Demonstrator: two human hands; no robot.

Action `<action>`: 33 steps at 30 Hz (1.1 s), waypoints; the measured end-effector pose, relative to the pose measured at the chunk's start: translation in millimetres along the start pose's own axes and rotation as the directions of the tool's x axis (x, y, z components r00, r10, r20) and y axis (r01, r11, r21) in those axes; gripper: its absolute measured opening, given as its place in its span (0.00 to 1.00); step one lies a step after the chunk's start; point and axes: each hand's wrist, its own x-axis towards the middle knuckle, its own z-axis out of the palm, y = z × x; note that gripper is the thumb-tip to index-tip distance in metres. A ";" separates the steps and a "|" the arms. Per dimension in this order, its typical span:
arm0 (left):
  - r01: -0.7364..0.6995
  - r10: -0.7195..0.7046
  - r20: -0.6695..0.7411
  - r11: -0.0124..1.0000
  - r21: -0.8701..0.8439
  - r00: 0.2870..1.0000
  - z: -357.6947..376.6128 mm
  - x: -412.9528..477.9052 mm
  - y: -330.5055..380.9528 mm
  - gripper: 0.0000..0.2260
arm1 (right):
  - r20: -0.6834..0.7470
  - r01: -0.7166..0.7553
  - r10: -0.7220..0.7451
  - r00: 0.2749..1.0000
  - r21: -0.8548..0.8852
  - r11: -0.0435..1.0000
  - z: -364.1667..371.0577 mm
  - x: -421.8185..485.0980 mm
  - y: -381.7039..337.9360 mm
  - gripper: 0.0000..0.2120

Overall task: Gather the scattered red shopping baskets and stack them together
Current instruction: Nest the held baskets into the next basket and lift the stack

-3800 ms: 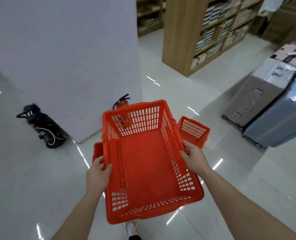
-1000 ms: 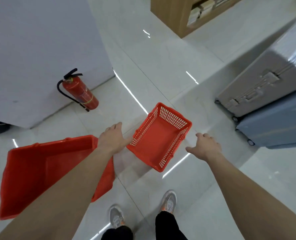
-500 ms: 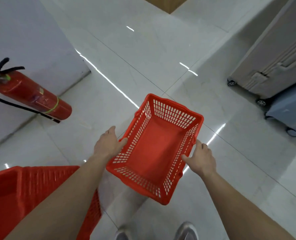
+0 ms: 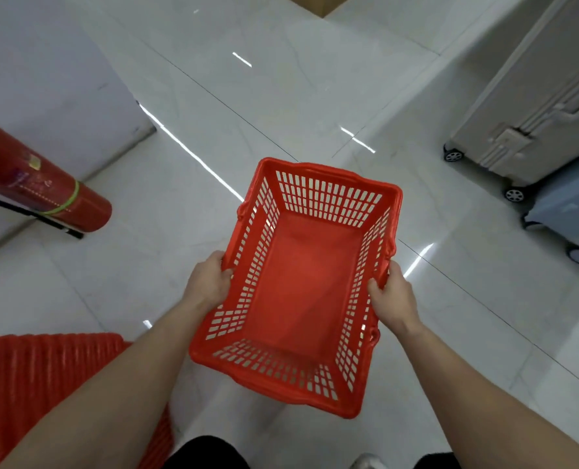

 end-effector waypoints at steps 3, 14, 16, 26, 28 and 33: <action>-0.034 0.032 -0.044 0.998 -0.053 0.999 -53.4 -42.1 19.2 0.15 | 0.013 0.031 -0.031 0.999 -0.004 1.000 -43.0 -26.0 -46.5 0.16; -0.021 -0.005 -0.224 0.994 -0.110 0.975 -356.4 -263.6 118.7 0.15 | 0.149 0.205 -0.205 0.967 0.014 0.979 -241.1 -190.6 -318.3 0.18; -0.010 -0.026 -0.261 0.991 -0.136 0.965 -399.9 -313.7 122.3 0.16 | 0.191 0.259 -0.253 0.948 -0.005 0.966 -262.3 -223.0 -363.3 0.20; 0.207 -0.352 -0.444 0.916 -0.343 0.824 -483.0 -511.0 27.6 0.12 | 0.429 0.509 -0.448 0.784 -0.032 0.860 -206.2 -353.3 -502.5 0.19; 0.261 -0.446 -0.469 0.875 -0.408 0.762 -482.5 -543.7 -4.7 0.12 | 0.511 0.559 -0.470 0.720 -0.026 0.829 -172.8 -380.2 -523.1 0.20; 0.344 -0.637 -0.436 0.739 -0.580 0.636 -467.1 -607.9 -79.2 0.09 | 0.670 0.669 -0.487 0.560 -0.020 0.743 -84.5 -441.1 -568.0 0.21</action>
